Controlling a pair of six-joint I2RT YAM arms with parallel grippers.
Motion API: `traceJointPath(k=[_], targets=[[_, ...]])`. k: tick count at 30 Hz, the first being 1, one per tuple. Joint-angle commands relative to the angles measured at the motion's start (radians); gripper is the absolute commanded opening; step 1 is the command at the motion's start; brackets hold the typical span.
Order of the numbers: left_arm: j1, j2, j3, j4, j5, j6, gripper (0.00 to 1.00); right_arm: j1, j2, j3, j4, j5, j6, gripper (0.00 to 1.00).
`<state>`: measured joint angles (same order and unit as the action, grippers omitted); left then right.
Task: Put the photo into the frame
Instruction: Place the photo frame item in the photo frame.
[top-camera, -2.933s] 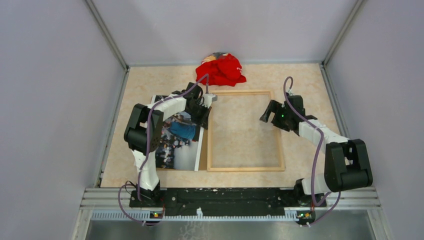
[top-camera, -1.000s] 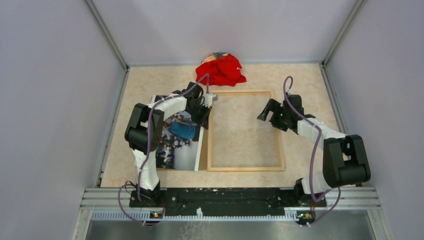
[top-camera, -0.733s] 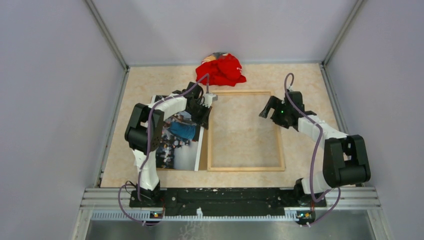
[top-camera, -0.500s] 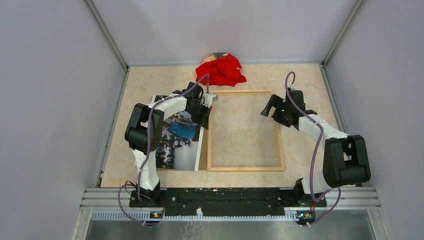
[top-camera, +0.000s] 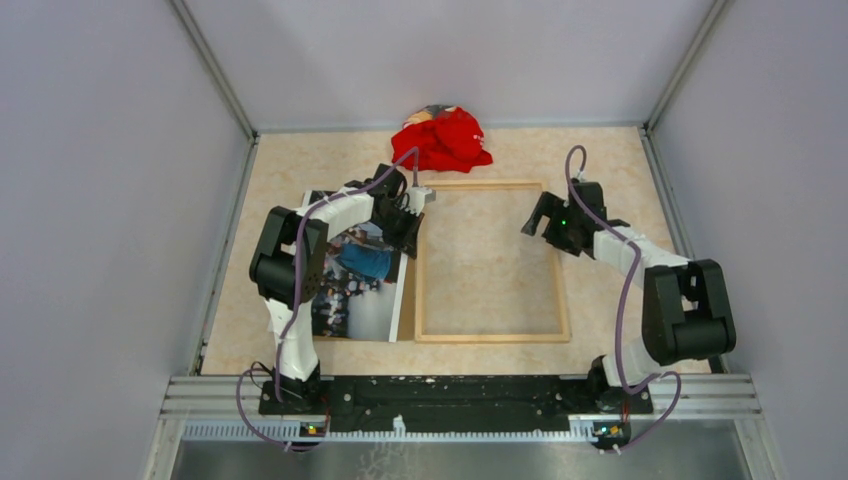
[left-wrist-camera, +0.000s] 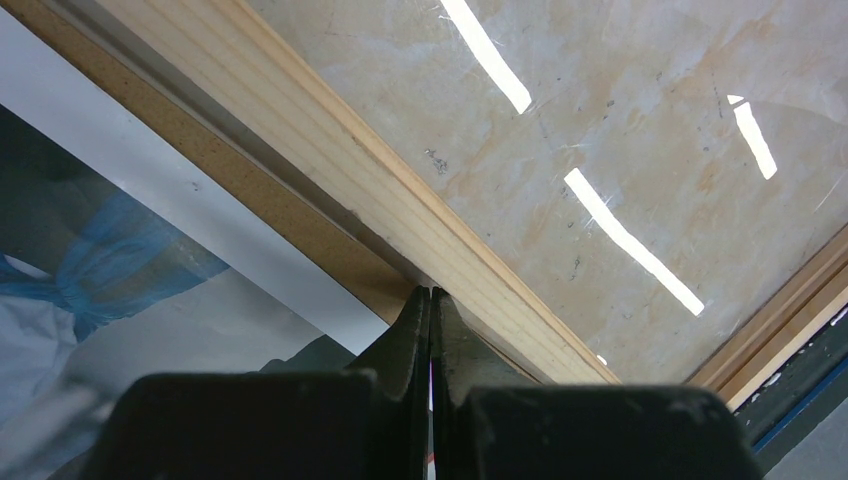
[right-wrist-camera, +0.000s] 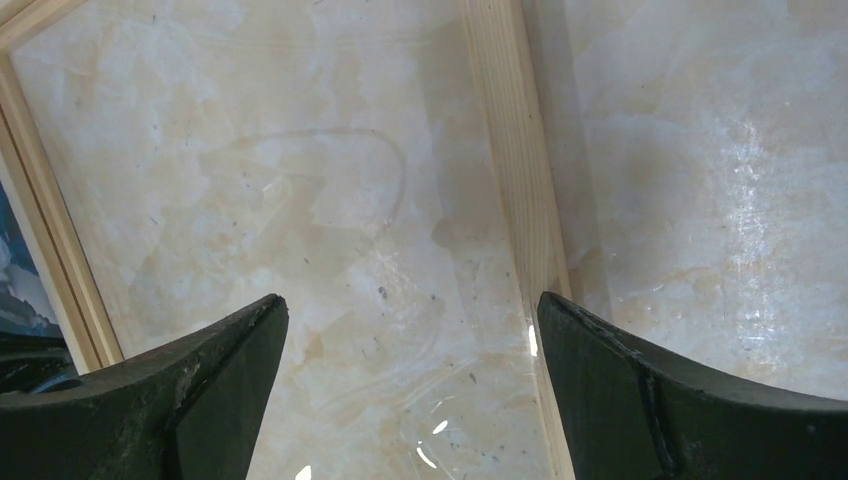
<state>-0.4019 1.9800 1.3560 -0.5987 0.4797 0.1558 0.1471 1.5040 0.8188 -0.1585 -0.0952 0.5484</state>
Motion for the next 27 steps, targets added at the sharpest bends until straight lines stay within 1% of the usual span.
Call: traceJointPath(k=[1,7,11,17,23,27], targets=[[-0.011,0.025,0.02,0.02,-0.007,0.018,0.0,-0.006,0.024,-0.016,0.034,0.001,-0.019,0.95],[-0.011,0.029,0.022,0.022,-0.006,0.016,0.0,-0.006,0.024,-0.034,0.061,-0.057,0.002,0.94],[-0.011,0.035,0.028,0.024,-0.006,0.017,0.0,0.005,0.017,-0.054,0.105,-0.125,0.042,0.93],[-0.014,0.048,0.042,0.024,-0.007,0.016,0.0,0.053,0.012,-0.051,0.128,-0.153,0.084,0.93],[-0.014,0.054,0.041,0.027,-0.008,0.016,0.0,0.06,-0.016,-0.052,0.14,-0.185,0.109,0.93],[-0.014,0.052,0.041,0.026,-0.01,0.016,0.0,0.06,-0.041,-0.035,0.113,-0.182,0.103,0.93]])
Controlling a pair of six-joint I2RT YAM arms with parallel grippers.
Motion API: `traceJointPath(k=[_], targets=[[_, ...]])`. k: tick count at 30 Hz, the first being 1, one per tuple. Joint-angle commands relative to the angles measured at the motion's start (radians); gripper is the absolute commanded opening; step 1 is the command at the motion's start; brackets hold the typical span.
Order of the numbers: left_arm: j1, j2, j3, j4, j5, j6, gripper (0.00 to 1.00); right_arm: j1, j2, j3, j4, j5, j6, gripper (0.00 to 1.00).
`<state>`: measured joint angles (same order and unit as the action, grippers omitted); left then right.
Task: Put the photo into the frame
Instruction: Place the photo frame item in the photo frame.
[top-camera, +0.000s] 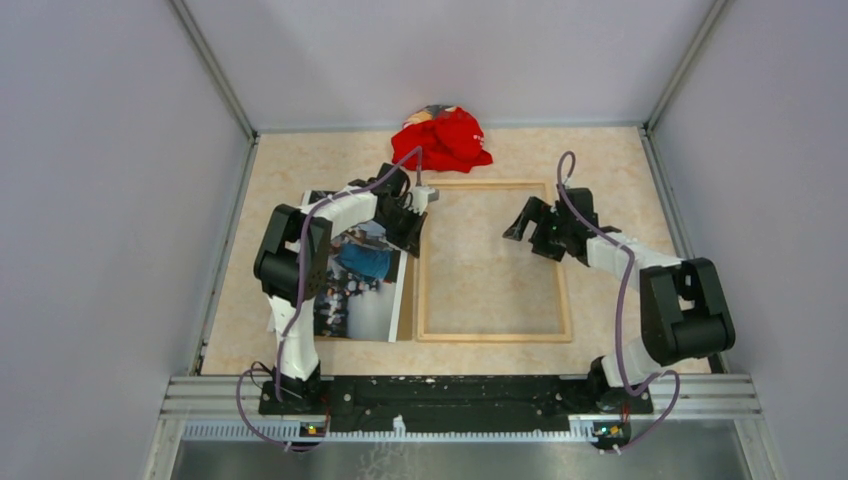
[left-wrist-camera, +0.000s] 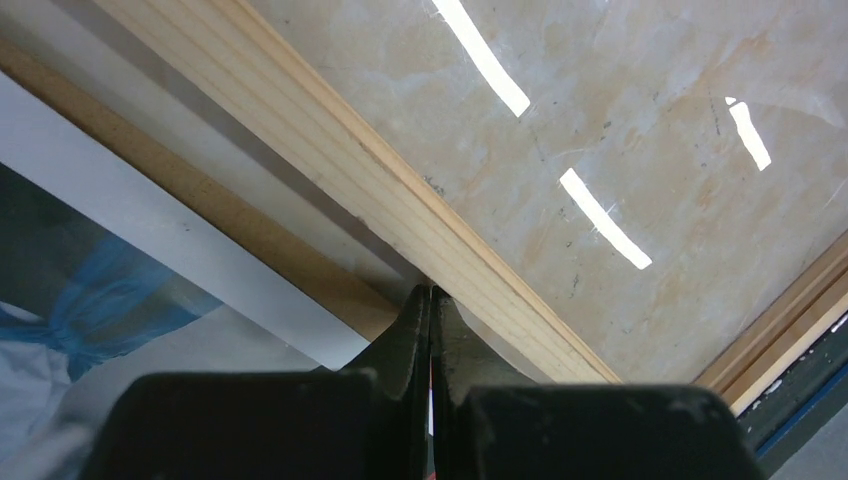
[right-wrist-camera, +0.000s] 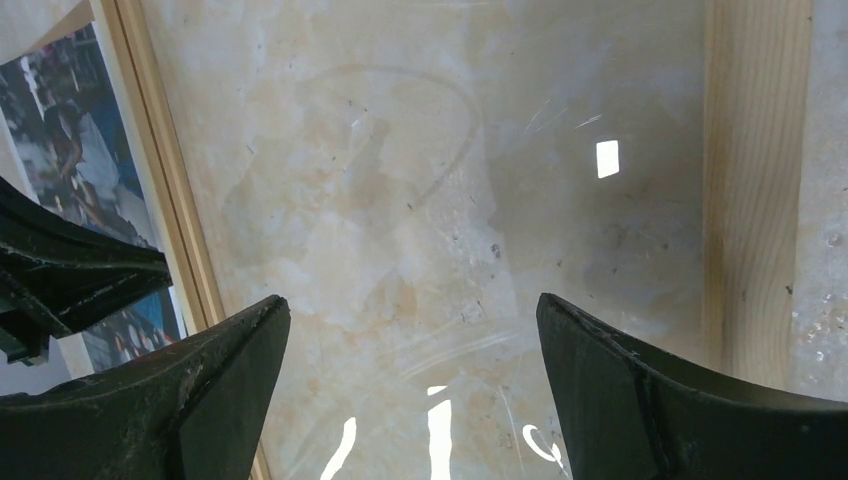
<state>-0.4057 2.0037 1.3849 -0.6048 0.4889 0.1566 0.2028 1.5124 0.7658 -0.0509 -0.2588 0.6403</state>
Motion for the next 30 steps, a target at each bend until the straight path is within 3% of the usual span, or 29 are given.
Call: traceJointPath(k=[1,7,16,30], targets=[[-0.01,0.026,0.01,0.031,-0.02,0.017,0.0,0.004,-0.059,0.03,-0.016,-0.006,0.005,0.93],[-0.01,0.011,0.006,0.027,-0.033,0.026,0.0,-0.016,-0.096,0.111,-0.146,0.121,-0.066,0.93],[-0.006,0.0,0.01,0.018,-0.03,0.03,0.0,0.019,-0.057,0.106,-0.23,0.295,-0.116,0.86],[-0.001,-0.012,0.016,0.018,-0.028,0.028,0.0,0.032,0.061,0.068,-0.205,0.301,-0.119,0.83]])
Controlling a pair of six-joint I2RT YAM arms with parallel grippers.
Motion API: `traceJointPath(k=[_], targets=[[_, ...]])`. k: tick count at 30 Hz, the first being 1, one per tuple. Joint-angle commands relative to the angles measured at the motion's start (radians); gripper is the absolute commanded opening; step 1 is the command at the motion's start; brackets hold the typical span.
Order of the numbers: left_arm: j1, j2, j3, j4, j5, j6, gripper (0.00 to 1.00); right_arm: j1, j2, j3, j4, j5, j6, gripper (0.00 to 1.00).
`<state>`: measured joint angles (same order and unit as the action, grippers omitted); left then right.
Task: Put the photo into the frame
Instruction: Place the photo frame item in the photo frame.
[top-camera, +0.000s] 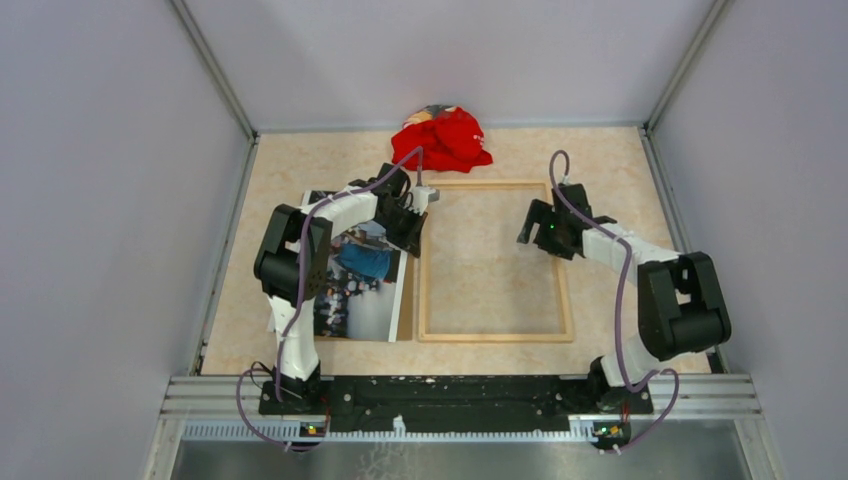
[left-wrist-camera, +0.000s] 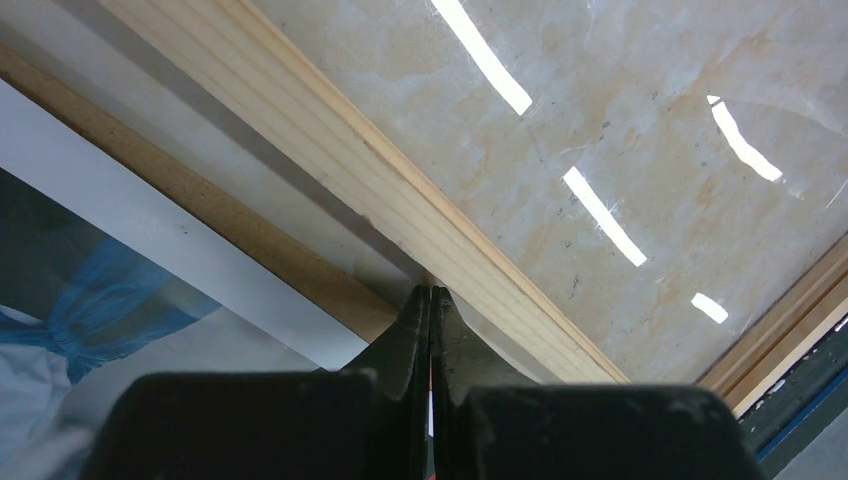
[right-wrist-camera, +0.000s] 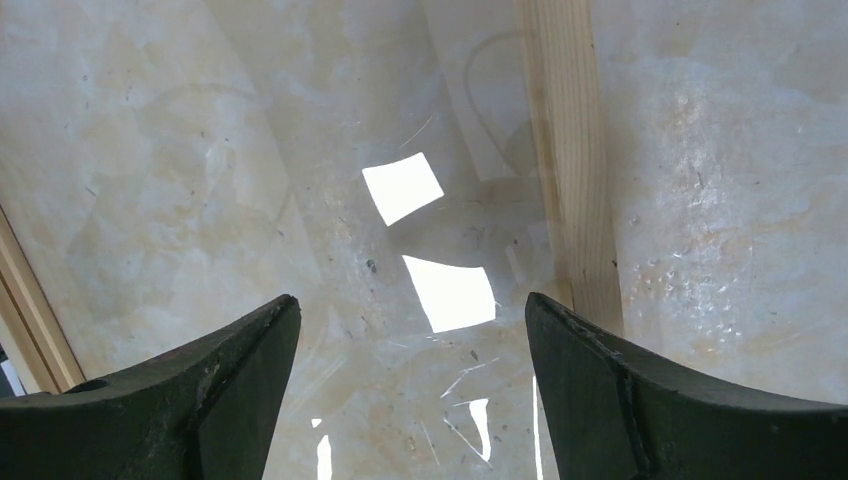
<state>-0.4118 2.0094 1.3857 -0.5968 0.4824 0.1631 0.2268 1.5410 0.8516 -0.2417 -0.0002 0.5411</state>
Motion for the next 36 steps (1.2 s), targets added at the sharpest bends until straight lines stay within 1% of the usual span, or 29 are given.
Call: traceJointPath(k=[1,8,10,14,18,21,23,26,32,36], targets=[[0.005,-0.018,0.017,0.008,-0.022,0.02,0.0,0.011,0.034,-0.017,-0.019,0.049,-0.02,0.83],[0.008,-0.029,0.013,0.006,-0.03,0.02,0.0,0.076,0.025,-0.013,-0.078,0.124,-0.011,0.83],[0.011,-0.033,0.014,0.002,-0.03,0.019,0.0,0.101,-0.023,-0.019,-0.112,0.14,0.001,0.83],[0.022,-0.049,0.01,-0.006,-0.032,0.023,0.0,0.139,-0.171,-0.056,-0.2,0.161,0.014,0.83],[0.028,-0.061,0.008,-0.005,-0.037,0.027,0.0,0.152,-0.263,-0.108,-0.3,0.158,0.023,0.83],[0.03,-0.06,0.008,-0.003,-0.034,0.027,0.0,0.161,-0.335,-0.171,-0.337,0.148,0.049,0.83],[0.03,-0.059,0.009,-0.003,-0.032,0.027,0.0,0.18,-0.373,-0.185,-0.344,0.134,0.073,0.83],[0.03,-0.059,0.009,-0.005,-0.028,0.025,0.0,0.226,-0.374,-0.175,-0.396,0.164,0.112,0.82],[0.03,-0.06,0.004,-0.002,-0.021,0.026,0.0,0.303,-0.341,-0.183,-0.446,0.218,0.178,0.82],[0.031,-0.058,0.004,-0.003,-0.015,0.026,0.0,0.322,-0.343,-0.171,-0.494,0.261,0.232,0.82]])
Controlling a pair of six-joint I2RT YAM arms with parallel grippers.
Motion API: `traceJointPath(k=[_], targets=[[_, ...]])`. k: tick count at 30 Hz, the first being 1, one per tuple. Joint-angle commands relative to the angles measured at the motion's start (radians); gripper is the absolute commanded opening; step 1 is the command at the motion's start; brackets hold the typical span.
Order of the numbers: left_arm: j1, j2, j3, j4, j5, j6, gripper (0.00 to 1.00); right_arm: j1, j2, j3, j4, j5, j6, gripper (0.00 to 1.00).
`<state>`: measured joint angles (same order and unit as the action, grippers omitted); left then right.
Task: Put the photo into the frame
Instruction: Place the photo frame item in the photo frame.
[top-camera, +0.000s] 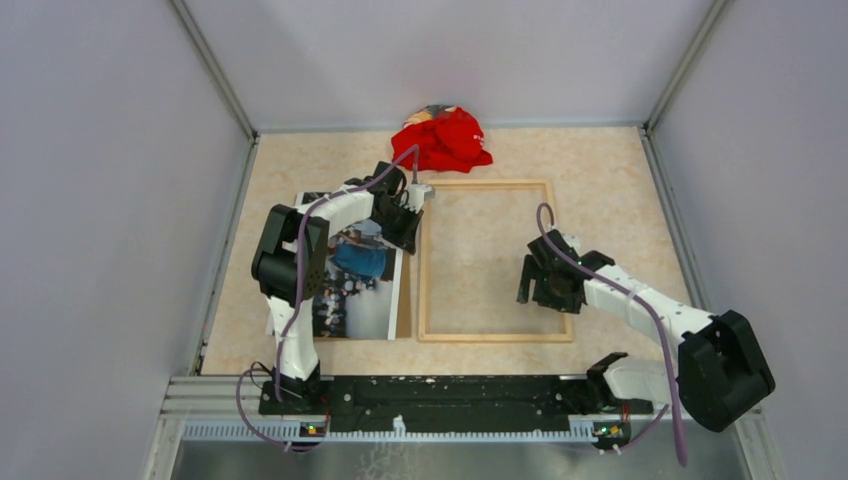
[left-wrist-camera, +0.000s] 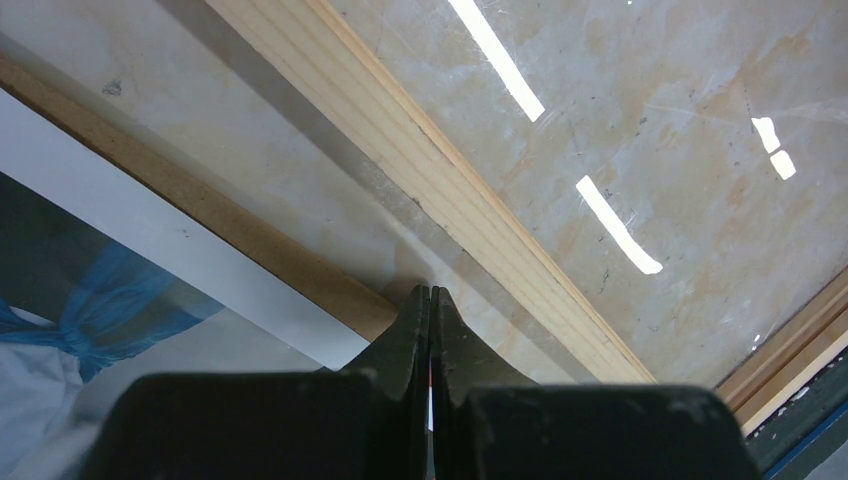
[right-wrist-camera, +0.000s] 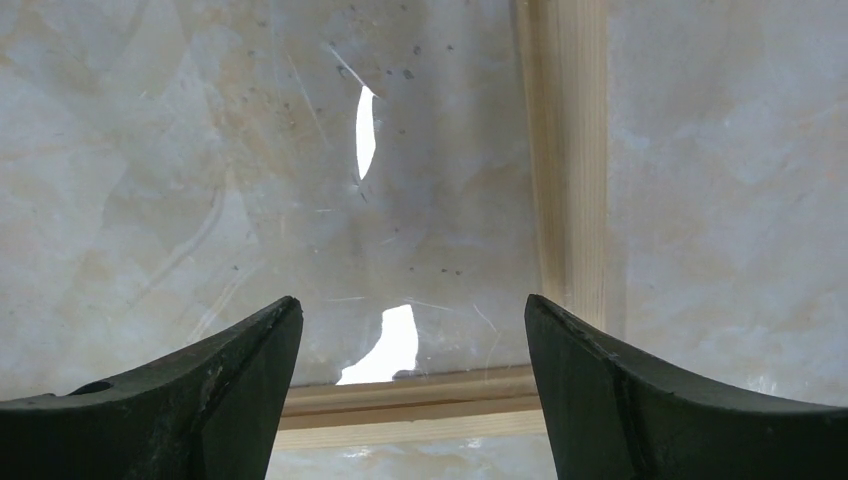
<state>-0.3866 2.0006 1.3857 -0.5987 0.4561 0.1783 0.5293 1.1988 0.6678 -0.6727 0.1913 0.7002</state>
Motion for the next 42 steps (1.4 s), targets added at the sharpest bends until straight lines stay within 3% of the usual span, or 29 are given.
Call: traceJointPath(k=[1,7,19,27,31,37,42], targets=[[0.005,-0.049,0.006,0.0,0.01,0.01,0.0,0.024,-0.004,0.013,-0.074,0.072,0.087,0.82],[0.005,-0.051,0.008,0.002,0.013,0.013,0.0,0.066,-0.034,-0.024,-0.114,0.105,0.178,0.82],[0.005,-0.054,-0.001,0.008,0.018,0.018,0.0,0.076,0.048,-0.068,-0.04,0.093,0.186,0.84],[0.005,-0.08,0.037,-0.025,0.007,0.026,0.0,0.061,-0.033,0.196,-0.12,0.055,0.117,0.89],[0.005,-0.101,0.05,-0.04,0.011,0.023,0.0,-0.047,-0.015,0.256,-0.121,0.069,0.054,0.93],[-0.007,-0.092,0.027,-0.019,-0.016,0.02,0.01,-0.281,-0.02,0.157,0.032,0.008,-0.025,0.98],[-0.036,-0.048,0.022,0.009,-0.073,0.013,0.0,-0.367,0.03,0.079,0.18,-0.046,-0.042,0.99]])
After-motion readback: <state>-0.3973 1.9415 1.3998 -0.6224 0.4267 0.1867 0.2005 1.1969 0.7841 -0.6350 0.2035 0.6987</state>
